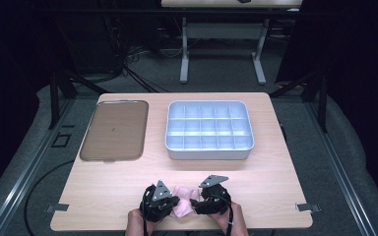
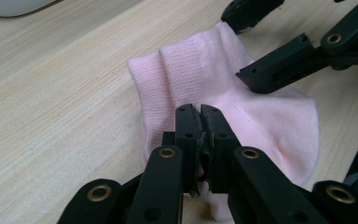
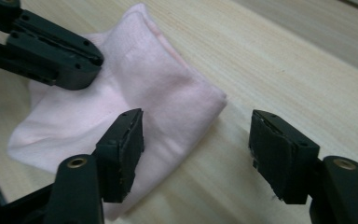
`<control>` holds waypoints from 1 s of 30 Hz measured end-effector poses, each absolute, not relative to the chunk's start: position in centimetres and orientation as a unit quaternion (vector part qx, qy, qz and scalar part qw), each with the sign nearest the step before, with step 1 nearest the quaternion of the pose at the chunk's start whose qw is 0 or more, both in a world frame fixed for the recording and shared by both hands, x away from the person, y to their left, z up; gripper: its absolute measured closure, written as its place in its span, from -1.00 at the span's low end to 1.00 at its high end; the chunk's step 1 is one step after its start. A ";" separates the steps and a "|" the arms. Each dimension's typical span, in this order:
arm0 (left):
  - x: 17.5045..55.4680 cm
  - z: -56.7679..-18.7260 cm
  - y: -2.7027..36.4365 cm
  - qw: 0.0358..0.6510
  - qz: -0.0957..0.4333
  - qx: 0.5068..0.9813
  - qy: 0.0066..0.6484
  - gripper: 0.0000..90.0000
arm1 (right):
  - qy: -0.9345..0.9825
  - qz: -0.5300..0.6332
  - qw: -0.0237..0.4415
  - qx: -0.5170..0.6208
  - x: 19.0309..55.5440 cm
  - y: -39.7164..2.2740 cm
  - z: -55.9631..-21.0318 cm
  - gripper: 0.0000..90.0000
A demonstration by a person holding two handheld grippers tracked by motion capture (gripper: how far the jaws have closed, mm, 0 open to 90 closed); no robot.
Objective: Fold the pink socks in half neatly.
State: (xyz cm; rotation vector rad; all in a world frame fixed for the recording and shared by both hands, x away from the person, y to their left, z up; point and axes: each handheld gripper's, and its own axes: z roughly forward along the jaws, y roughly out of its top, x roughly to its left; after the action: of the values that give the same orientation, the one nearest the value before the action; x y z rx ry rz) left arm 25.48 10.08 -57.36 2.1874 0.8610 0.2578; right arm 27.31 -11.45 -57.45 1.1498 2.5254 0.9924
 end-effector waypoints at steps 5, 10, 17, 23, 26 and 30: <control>25.5 -57.5 10.2 0.384 0.104 0.853 0.338 0.92 | 0.851 0.336 0.068 0.398 27.0 -11.6 -57.2 -0.08; 25.4 -57.6 10.2 0.387 0.100 0.851 0.340 0.94 | 0.845 0.336 0.043 0.414 26.9 -11.8 -57.0 0.12; 25.4 -57.6 10.1 0.384 0.102 0.853 0.339 0.95 | 0.835 0.348 0.014 0.427 27.1 -12.0 -57.1 0.45; 25.4 -57.5 10.1 0.382 0.103 0.854 0.338 0.95 | 0.820 0.368 -0.018 0.438 27.6 -12.5 -57.7 0.76; 25.4 -57.5 10.1 0.382 0.101 0.854 0.338 0.95 | 0.816 0.376 -0.022 0.439 27.6 -12.7 -57.9 0.81; 25.4 -57.5 10.1 0.382 0.102 0.854 0.338 0.95 | 0.815 0.378 -0.017 0.438 27.5 -12.6 -57.8 0.87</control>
State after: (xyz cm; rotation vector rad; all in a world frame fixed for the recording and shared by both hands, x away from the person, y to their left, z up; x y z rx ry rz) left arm 25.40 10.09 -57.54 2.1783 0.8633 0.2600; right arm 27.52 -12.61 -57.82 1.3917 2.5894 1.2004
